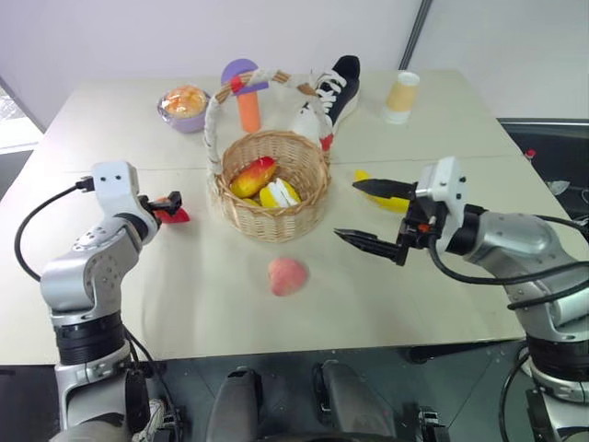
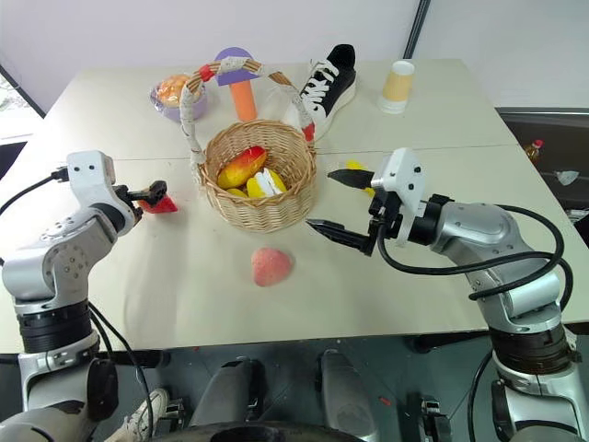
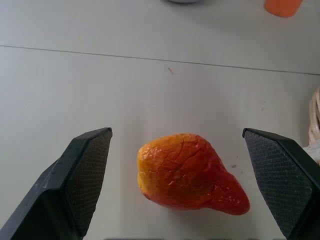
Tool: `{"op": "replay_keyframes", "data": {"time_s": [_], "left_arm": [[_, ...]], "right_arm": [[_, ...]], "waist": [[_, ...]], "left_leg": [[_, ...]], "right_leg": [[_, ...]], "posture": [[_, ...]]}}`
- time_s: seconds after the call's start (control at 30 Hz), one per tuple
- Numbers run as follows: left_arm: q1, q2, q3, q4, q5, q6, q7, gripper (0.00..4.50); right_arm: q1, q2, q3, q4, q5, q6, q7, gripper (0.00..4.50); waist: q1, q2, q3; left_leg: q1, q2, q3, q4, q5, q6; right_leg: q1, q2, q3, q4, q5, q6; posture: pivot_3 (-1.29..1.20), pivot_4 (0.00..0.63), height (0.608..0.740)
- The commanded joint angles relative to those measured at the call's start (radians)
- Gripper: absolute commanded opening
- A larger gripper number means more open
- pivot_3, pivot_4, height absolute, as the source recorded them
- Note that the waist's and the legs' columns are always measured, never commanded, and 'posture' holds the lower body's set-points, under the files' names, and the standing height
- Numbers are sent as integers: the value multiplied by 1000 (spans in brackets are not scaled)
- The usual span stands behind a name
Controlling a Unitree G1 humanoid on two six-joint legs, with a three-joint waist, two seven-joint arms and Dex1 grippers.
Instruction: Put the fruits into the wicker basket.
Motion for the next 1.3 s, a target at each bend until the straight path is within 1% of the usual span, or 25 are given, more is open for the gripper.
{"op": "replay_keyframes", "data": {"time_s": [0.03, 0.13, 0.2, 0.23, 0.3, 0.33, 0.43, 0.5, 0.6, 0.67, 0.73, 0.83, 0.97, 1.13, 1.17, 1.3], "left_arm": [[-37, -30, 35, -45, 12, 51, 58, 4500], [-58, -86, 64, -68, 4, 75, 98, 4500], [-56, -86, 51, -88, 9, 74, 92, 4500], [-39, -49, 8, -96, 34, 44, 66, 4500], [26, 88, -118, -116, 103, -103, -70, 4500], [56, 149, -160, -122, 118, -155, -138, 4500], [95, 248, -156, -78, 96, -204, -262, 4500], [98, 277, -140, -41, 95, -226, -299, 4500], [92, 292, -110, 0, 87, -240, -330, 4500], [78, 273, -75, 24, 70, -225, -323, 4500], [66, 247, -45, 42, 52, -173, -300, 4500], [50, 203, -22, 55, 19, -113, -287, 4500], [-2, 139, 17, 97, 26, -19, -195, 4500], [-66, 44, 78, 47, 20, 105, -69, 4500], [-85, 5, 104, 30, 11, 143, -37, 4500], [-140, -90, 179, 6, 10, 222, 42, 4500]], "right_arm": [[-1, 2, -6, -29, 5, -19, 2, 4445], [18, 4, -2, -22, -3, -36, 9, 4445], [30, 6, 0, -20, -6, -46, 11, 4445], [34, 6, 1, -20, -7, -49, 11, 4445], [44, 8, 3, -18, -10, -58, 13, 4445], [50, 8, 3, -16, -12, -64, 15, 4445], [64, 10, 0, -11, -17, -78, 21, 4445], [69, 13, 3, -8, -21, -85, 21, 4445], [78, 18, 7, -6, -27, -97, 19, 4445], [80, 24, 9, -12, -27, -96, 13, 4445], [81, 26, 9, -18, -27, -94, 8, 4445], [78, 27, 9, -23, -26, -89, 2, 4445], [71, 29, 9, -29, -23, -82, -8, 4445], [81, 21, 10, -37, -26, -79, -13, 4445], [81, 21, 11, -38, -25, -78, -14, 4445], [75, 25, 18, -39, -24, -76, -16, 4445]], "waist": [[0, 0, 0], [0, 0, 0], [0, 0, 0], [-1, 0, 0], [-6, 0, 0], [-8, 0, 0], [-3, 0, 0], [-1, 0, 0], [2, 0, 0], [2, 0, 0], [2, 0, 0], [-1, 0, 0], [0, -1, 0], [0, -1, 0], [0, -1, 0], [1, -1, 0]], "left_leg": [[0, 0, 0, 0, 0, 0], [0, 0, 0, 0, 0, 0], [0, 0, 0, 0, 0, 0], [0, 0, 0, 0, 0, 0], [0, 0, -1, 0, 0, 0], [0, 0, -1, 0, 0, 0], [2, 0, 0, -2, 1, -2], [1, 0, 0, -2, 1, -2], [1, 0, 1, -1, 1, -2], [0, 0, 0, -1, 1, -2], [0, 0, 0, -1, 1, -1], [0, 0, 0, -1, 1, -1], [0, 0, -1, 0, 1, -1], [-1, 0, -2, 0, 1, -1], [-1, 0, -2, 0, 1, -2], [-1, -1, -3, 1, 1, -2]], "right_leg": [[0, 0, 0, 0, 0, 0], [0, 0, 0, 0, 0, 0], [0, 0, 0, 0, 0, 0], [0, 0, 0, 0, 0, 0], [0, 0, 0, 0, 0, 0], [0, 1, 0, 0, 0, 0], [0, 0, 0, 0, 0, -1], [0, 0, 0, 0, 0, -1], [0, 0, 0, 0, 0, 0], [0, 0, 0, 0, 0, 0], [0, 0, 0, 0, 0, 0], [0, 0, 0, 0, 0, 0], [0, 0, -1, 0, 0, 0], [0, 0, -1, 0, 0, 0], [0, 0, -1, 0, 0, 0], [0, 0, -1, 0, 0, 0]], "posture": [[0, 150, 740], [0, 150, 740], [0, 150, 740], [0, 150, 740], [0, 150, 740], [0, 150, 740], [0, 150, 740], [0, 150, 740], [0, 150, 740], [0, 150, 740], [0, 150, 740], [0, 150, 740], [0, 150, 740], [0, 150, 740], [0, 150, 740], [0, 150, 740]]}}
